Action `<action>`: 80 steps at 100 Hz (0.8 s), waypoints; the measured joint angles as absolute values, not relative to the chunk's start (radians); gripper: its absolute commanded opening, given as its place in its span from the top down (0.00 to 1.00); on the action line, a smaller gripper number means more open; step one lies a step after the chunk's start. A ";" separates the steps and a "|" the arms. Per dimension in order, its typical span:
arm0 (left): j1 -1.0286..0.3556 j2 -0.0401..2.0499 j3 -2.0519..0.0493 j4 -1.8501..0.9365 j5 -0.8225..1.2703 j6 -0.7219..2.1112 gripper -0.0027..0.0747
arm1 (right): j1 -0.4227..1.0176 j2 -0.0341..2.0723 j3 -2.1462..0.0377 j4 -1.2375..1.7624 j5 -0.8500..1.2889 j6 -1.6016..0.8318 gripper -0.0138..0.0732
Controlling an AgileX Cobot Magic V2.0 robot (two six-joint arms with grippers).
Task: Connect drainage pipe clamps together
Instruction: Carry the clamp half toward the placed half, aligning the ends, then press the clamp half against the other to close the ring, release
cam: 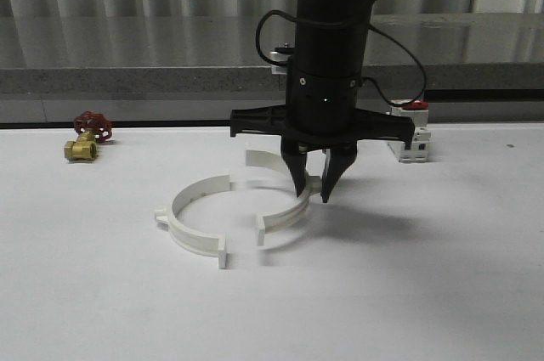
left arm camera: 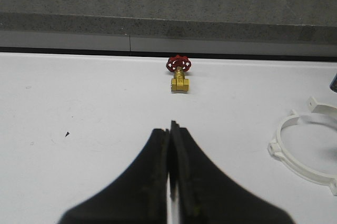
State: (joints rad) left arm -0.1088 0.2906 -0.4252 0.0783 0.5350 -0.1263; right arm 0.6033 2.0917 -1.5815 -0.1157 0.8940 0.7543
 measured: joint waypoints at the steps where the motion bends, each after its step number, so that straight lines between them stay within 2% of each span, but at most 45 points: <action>1: -0.109 0.291 -0.425 0.078 0.535 -0.126 0.99 | 0.605 2.092 -1.582 -0.116 0.894 0.757 0.79; 80: -0.109 0.291 -0.425 0.078 0.535 -0.125 0.99 | 0.619 2.132 -1.585 -0.113 0.881 0.820 0.79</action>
